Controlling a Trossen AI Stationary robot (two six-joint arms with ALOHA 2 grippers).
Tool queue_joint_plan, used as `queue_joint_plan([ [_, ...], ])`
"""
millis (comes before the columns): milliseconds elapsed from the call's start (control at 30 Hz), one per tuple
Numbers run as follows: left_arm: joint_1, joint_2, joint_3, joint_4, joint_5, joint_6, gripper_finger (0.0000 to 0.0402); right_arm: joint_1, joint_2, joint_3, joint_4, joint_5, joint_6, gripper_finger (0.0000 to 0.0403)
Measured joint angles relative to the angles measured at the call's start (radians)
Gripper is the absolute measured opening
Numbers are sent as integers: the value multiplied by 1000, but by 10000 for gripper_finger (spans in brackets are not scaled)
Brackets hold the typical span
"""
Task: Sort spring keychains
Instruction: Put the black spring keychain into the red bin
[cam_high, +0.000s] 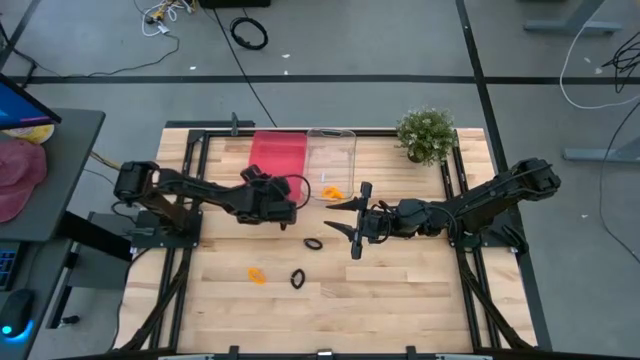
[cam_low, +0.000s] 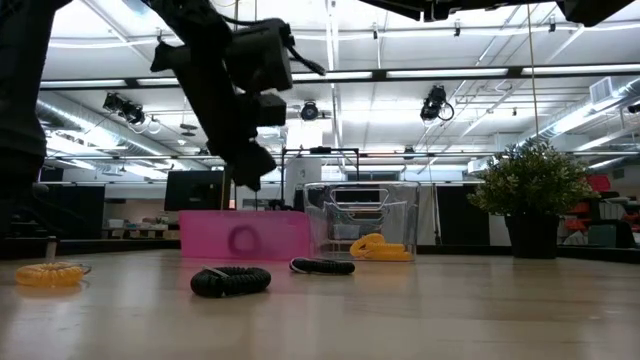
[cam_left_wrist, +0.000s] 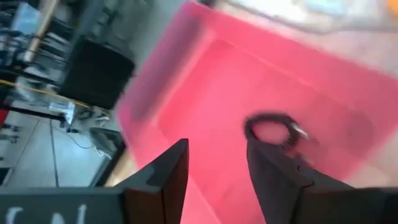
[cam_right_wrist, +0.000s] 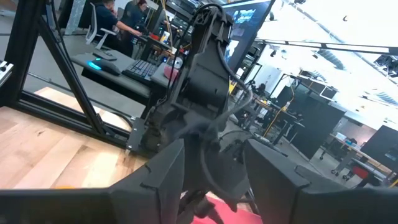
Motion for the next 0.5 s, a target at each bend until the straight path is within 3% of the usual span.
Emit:
queue_joint_plan([
  [133, -5, -32, 0, -1, 80, 8, 159, 0, 0, 0, -4, 0, 19, 174],
  [367, -29, -109, 0, 0, 198, 20, 156, -42, 0, 0, -76, 0, 199, 174],
  [500, -78, -169, 0, 8, 217, 38, 156, -78, 0, 0, -158, -50, 281, 174],
])
